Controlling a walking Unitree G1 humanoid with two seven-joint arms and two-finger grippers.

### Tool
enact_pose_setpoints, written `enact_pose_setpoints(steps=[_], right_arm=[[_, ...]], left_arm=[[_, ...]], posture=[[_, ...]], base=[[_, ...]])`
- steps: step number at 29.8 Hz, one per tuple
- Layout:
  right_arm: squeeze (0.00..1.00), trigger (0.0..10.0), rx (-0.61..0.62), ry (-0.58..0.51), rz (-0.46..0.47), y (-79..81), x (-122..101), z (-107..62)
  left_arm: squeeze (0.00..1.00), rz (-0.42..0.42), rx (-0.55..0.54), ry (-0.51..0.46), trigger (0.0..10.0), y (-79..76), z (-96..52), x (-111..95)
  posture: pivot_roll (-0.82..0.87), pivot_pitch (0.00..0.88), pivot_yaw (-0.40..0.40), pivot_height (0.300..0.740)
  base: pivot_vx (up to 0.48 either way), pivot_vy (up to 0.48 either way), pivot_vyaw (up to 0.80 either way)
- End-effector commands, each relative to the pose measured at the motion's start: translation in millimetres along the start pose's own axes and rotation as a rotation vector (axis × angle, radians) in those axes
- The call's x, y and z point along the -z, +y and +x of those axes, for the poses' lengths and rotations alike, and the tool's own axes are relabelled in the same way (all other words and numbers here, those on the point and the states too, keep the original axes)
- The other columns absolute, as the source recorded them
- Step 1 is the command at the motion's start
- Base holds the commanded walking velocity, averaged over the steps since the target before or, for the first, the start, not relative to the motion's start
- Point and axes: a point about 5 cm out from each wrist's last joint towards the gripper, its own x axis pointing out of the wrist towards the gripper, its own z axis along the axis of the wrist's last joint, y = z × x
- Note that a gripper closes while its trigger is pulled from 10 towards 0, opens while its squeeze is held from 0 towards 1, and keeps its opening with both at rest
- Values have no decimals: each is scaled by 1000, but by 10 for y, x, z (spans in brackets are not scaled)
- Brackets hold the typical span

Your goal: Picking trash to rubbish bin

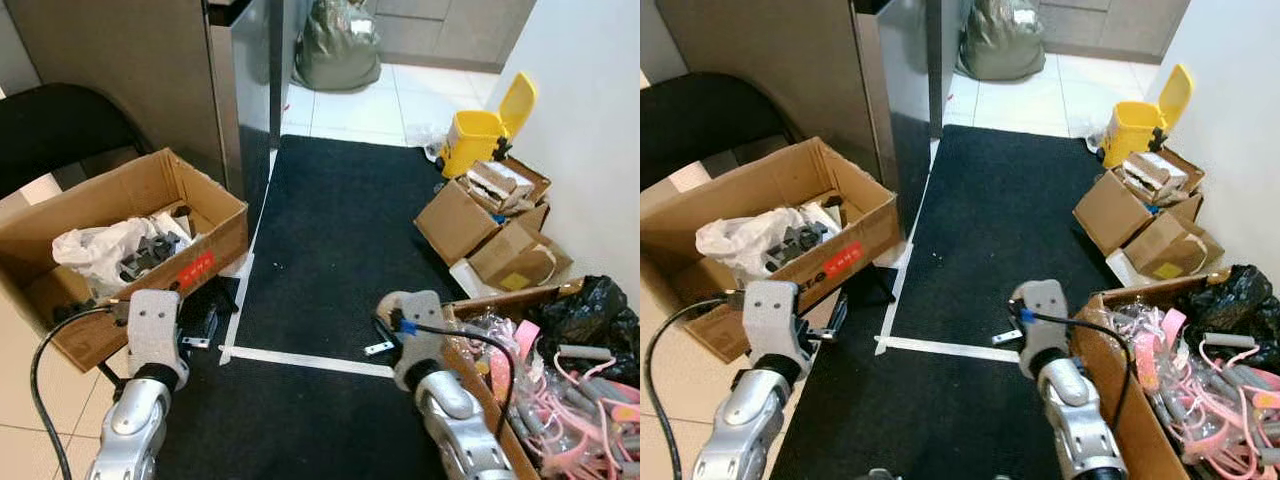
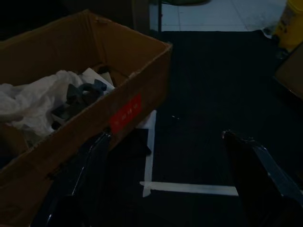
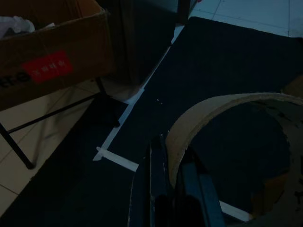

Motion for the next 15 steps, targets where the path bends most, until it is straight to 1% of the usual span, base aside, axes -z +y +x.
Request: enact_pose_setpoints(steps=[1, 15], right_arm=[[0, 10000, 10, 15, -11, -38, 44, -36], [0, 10000, 0, 16, -20, -20, 41, -24]], left_arm=[[24, 10, 10, 24, 10000, -17, -31, 50], [24, 13, 5, 26, 10000, 3, -35, 50]], posture=[[34, 147, -27, 740], [37, 155, -27, 740]], base=[[255, 0, 0], [260, 0, 0]])
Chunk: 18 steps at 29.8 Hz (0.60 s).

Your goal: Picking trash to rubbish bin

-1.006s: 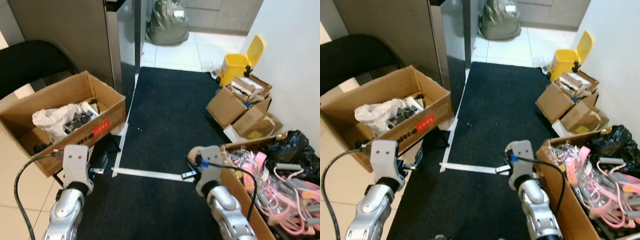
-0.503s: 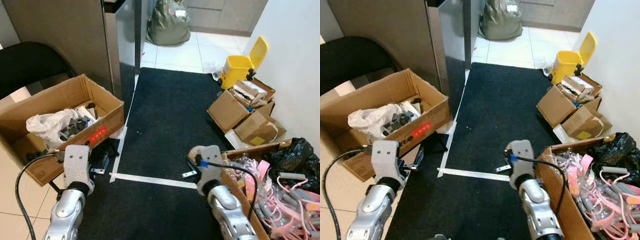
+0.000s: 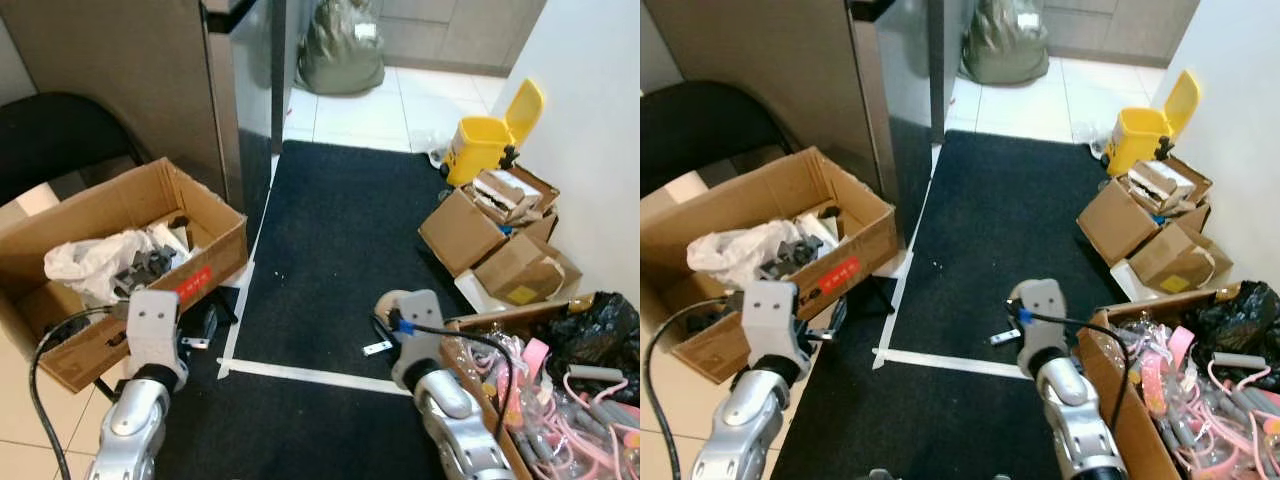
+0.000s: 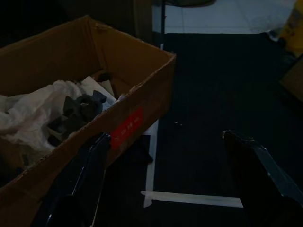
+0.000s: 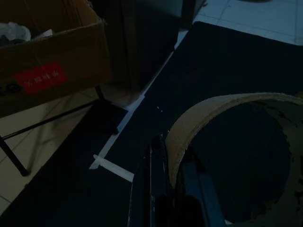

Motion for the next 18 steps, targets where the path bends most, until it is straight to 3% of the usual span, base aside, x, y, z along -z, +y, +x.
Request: enact_pose_setpoints(steps=[1, 15, 18], right_arm=[[0, 10000, 19, 21, -7, -57, 56, -45], [0, 10000, 15, 21, -10, -55, 54, -35], [0, 10000, 13, 21, -11, -53, 54, -35]], left_arm=[[24, 12, 9, 24, 10000, -8, -26, 44], [27, 12, 6, 22, 10000, -9, -14, 40], [27, 11, 6, 21, 10000, -9, -13, 39]], posture=[[37, 155, -27, 740], [37, 154, -27, 740], [37, 154, -27, 740]], base=[[259, 0, 0], [258, 0, 0], [259, 0, 429]])
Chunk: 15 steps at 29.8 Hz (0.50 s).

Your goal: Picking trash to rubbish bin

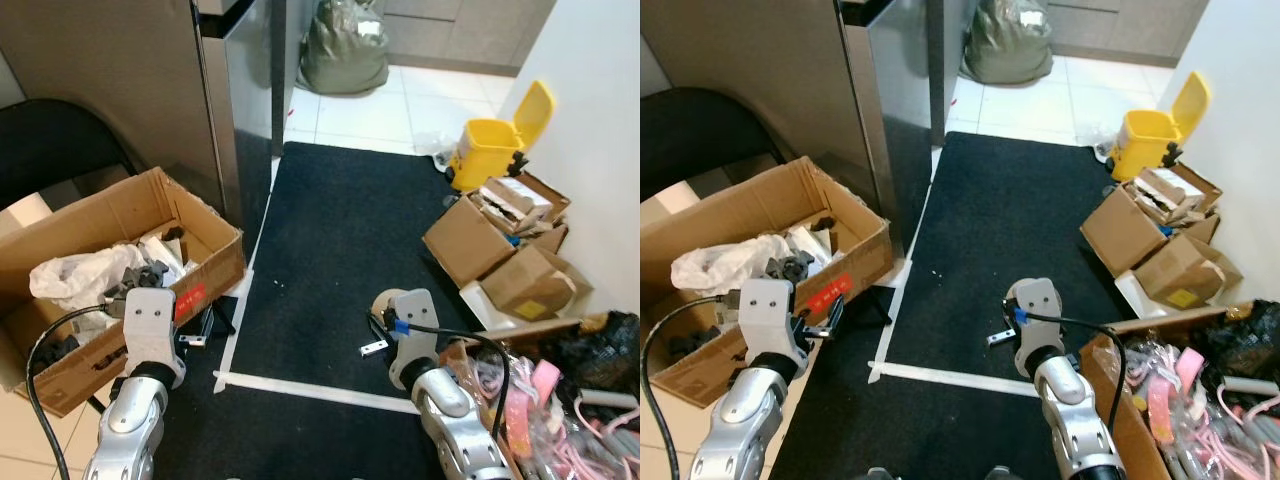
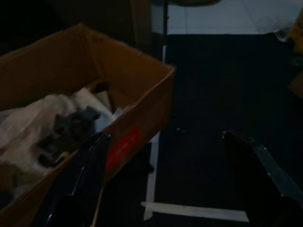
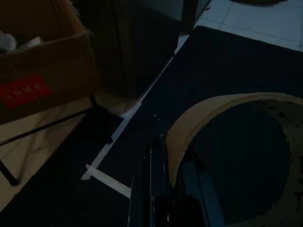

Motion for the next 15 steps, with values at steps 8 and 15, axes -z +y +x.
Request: enact_pose_setpoints(steps=[8, 15], right_arm=[[0, 10000, 9, 9, 7, -14, 33, -18], [0, 10000, 9, 9, 6, -18, 32, -16]], left_arm=[[27, 14, 0, 18, 10000, 10, -20, 34], [31, 13, 1, 17, 10000, 2, -18, 31]], posture=[[38, 152, -26, 740], [38, 152, -27, 740]], base=[[256, 0, 466], [258, 0, 521]])
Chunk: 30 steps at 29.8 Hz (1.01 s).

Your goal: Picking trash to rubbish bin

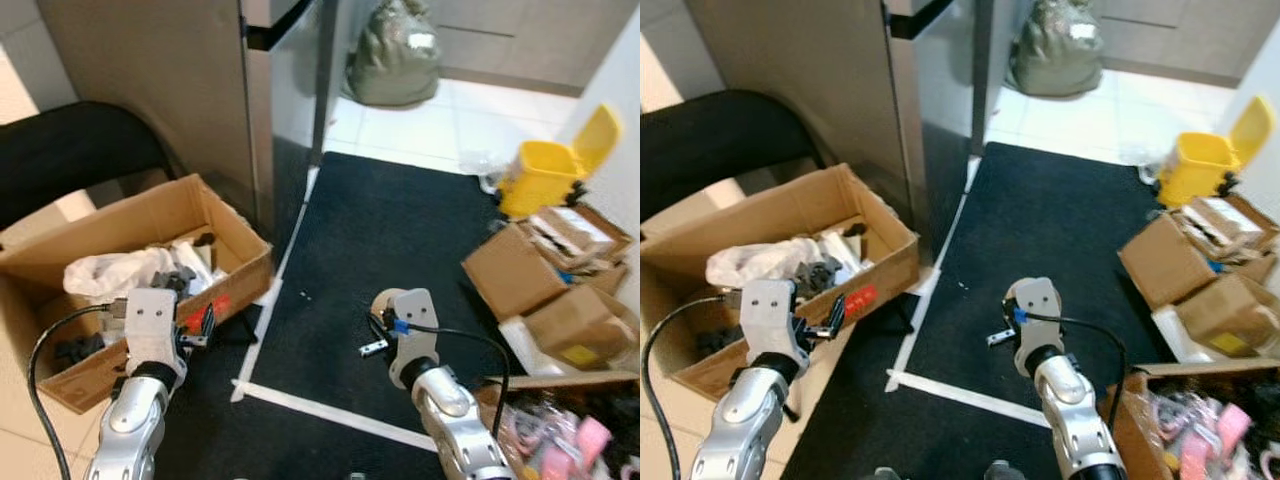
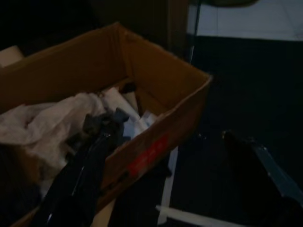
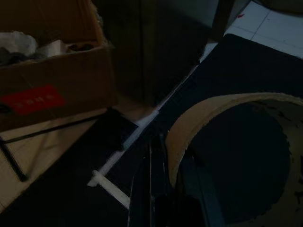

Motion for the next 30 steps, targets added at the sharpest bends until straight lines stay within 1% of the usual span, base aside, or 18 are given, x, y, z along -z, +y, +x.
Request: enact_pose_setpoints(steps=[1, 30], right_arm=[[0, 10000, 6, 7, 13, -2, 30, -15], [0, 10000, 8, 5, 13, 12, 27, -5]], left_arm=[[31, 14, -7, 22, 10000, 27, -32, 44], [35, 16, -5, 21, 10000, 39, -30, 39]], posture=[[38, 152, -27, 740], [40, 155, -27, 740]], base=[[259, 0, 538], [258, 0, 539]])
